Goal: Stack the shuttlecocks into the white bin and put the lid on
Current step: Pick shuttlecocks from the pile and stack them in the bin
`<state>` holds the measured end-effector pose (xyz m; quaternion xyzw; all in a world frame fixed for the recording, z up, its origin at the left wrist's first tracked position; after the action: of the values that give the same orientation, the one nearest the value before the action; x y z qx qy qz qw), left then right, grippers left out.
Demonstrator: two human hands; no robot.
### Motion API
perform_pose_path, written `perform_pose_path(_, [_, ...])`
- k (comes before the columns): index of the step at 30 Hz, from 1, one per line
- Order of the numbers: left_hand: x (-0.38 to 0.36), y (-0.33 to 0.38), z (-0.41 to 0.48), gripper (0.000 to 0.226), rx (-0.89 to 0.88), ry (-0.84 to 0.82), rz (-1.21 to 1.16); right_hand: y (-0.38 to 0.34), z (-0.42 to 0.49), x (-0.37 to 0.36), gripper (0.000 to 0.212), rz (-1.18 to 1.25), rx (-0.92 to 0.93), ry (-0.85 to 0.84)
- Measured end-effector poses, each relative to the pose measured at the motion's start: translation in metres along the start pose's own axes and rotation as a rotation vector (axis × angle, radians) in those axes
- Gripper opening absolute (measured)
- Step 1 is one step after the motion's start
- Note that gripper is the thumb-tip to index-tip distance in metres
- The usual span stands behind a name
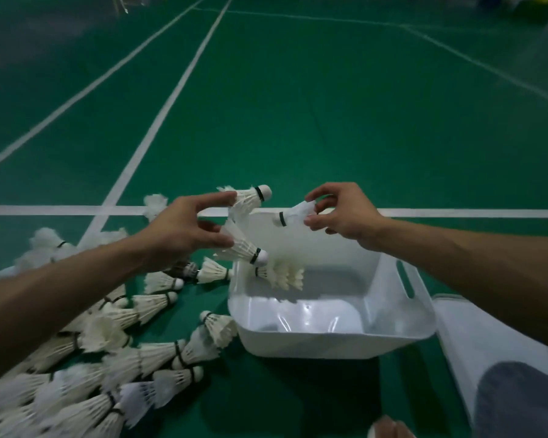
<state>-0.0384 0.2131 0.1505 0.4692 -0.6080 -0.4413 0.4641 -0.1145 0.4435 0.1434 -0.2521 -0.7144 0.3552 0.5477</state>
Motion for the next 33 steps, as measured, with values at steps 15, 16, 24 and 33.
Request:
perform_pose_path(15, [-0.064,-0.050,0.086,0.082,0.012,-0.129,0.511,0.198,0.024,-0.043,0.034,-0.042,-0.457,-0.108])
perform_pose_path(16, [-0.065,-0.051,0.088,0.082,0.002,-0.150,0.557,0.202,0.027,-0.050,0.036,-0.054,-0.458,-0.120])
perform_pose_path(24, [-0.071,-0.063,0.095,0.084,-0.021,-0.218,0.635,0.214,0.037,-0.090,0.036,0.135,-0.518,-0.194])
perform_pose_path(33, [-0.073,-0.066,0.101,0.085,-0.012,-0.230,0.626,0.205,0.052,-0.112,0.047,0.245,-0.488,-0.230])
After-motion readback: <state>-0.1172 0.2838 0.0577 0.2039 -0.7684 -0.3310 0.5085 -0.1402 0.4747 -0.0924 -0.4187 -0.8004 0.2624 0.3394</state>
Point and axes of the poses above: each hand's wrist, its own z-axis towards the middle knuckle, its own x-axis out of the back of the hand, y = z × x, the point moved 7 cm from there along z, towards the middle knuckle, and after that the axes turned 9 degrees about -z, right-handed, at the moved point
